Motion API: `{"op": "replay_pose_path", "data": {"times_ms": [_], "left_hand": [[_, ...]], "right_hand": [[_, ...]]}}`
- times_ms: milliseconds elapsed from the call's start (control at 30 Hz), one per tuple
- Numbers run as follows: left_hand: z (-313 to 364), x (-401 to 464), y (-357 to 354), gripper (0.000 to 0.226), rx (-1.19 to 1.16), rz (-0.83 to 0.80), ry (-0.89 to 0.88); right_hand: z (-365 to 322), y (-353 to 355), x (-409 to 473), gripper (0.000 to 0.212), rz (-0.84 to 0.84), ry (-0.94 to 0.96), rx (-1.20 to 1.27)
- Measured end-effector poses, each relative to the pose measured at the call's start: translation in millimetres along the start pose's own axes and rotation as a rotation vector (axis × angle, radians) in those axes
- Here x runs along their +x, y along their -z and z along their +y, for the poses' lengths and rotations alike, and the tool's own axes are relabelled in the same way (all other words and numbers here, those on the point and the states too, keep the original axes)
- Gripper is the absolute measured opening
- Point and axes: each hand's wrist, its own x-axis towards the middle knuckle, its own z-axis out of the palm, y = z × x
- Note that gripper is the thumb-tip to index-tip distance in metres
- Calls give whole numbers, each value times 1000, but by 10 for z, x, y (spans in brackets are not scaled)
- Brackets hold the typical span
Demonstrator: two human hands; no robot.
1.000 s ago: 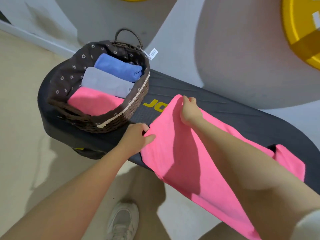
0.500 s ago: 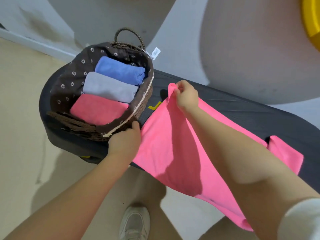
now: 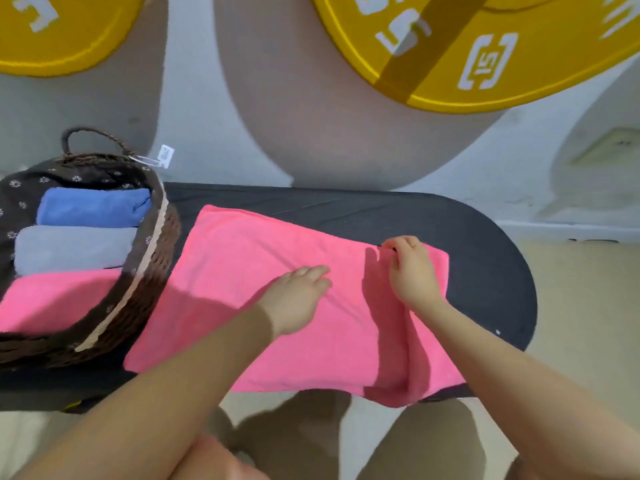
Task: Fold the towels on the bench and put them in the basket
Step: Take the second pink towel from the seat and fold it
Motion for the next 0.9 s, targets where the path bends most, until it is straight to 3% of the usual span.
{"op": "replay_pose_path", "data": {"times_ms": [100,167,267,433,567,733,900], "left_hand": [[435,568,96,59,-53,-16,-120],[706,892,115,65,-98,-7,-143],[997,1291,133,73,-58,44,-155],[1153,1681,145,42,228,62,-236],[1081,1778,137,34,327,116,-195],[1135,1853,364,23,92,242,1],[1616,2017,632,20,-210,369,-9]], "right_hand": [[525,291,-173,24,62,-279,-57],[784,376,-317,21,24,-358,-10],[1054,435,-491,17,-75,-390,25],[1151,419,-660,35,-185,-364,-50],[1123,394,-668,19,-153,-307,-77],[1338,674,-617,14,-28,-393,270],[1602,925,-660,15,19,-462,289]]}}
